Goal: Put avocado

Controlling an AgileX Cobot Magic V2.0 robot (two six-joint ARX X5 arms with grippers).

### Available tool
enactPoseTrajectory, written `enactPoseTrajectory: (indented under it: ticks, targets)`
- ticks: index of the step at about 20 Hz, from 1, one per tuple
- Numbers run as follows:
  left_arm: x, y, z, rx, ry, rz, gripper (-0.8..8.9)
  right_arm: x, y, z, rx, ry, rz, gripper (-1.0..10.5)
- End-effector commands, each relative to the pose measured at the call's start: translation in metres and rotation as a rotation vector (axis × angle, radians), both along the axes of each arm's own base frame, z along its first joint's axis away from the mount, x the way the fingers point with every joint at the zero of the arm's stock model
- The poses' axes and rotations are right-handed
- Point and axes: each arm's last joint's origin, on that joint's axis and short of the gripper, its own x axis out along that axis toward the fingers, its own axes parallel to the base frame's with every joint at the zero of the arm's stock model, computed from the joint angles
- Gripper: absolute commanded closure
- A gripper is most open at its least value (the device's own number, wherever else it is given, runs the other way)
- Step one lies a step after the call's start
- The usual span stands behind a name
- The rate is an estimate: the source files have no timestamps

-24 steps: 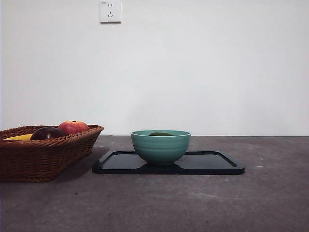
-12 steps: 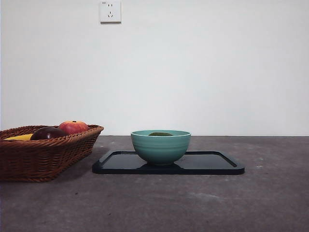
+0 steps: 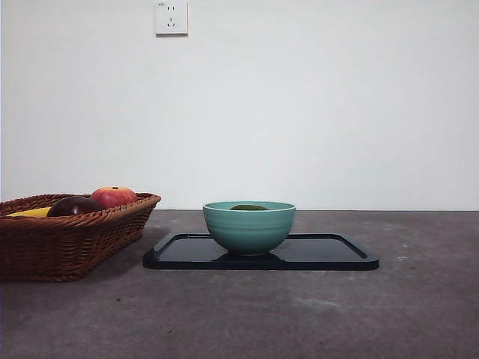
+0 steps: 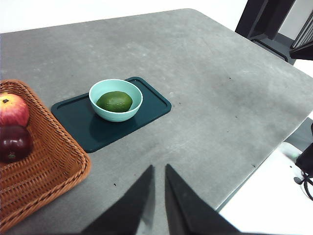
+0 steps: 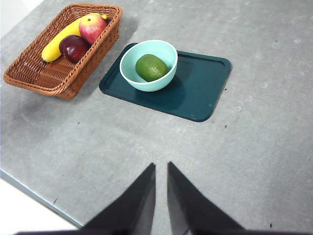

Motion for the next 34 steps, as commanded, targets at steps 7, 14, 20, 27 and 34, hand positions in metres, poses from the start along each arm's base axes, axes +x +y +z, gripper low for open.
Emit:
enactPoseTrajectory:
  ticks: [7,14,20,27,34]
  targets:
    - [0.000,0.001,0.003,0.001,-0.020,0.021,7.85,0.000,0.000,0.003,0.012,-0.010,0.001,9.2]
    - [0.009,0.013,0.003,0.042,-0.055,0.521,7.85,0.000,0.000,0.003,0.012,-0.010,0.001,9.2]
    - [0.057,0.017,-0.037,0.181,-0.228,0.678,7.85,0.000,0.000,0.003,0.012,-0.010,0.001,9.2]
    - [0.089,0.024,-0.141,0.146,-0.301,0.729,7.85,0.000,0.000,0.003,0.012,-0.010,0.001,9.2]
    - [0.081,0.024,-0.195,0.048,-0.264,0.759,7.85,0.000,0.000,0.003,0.012,-0.010,0.001,9.2]
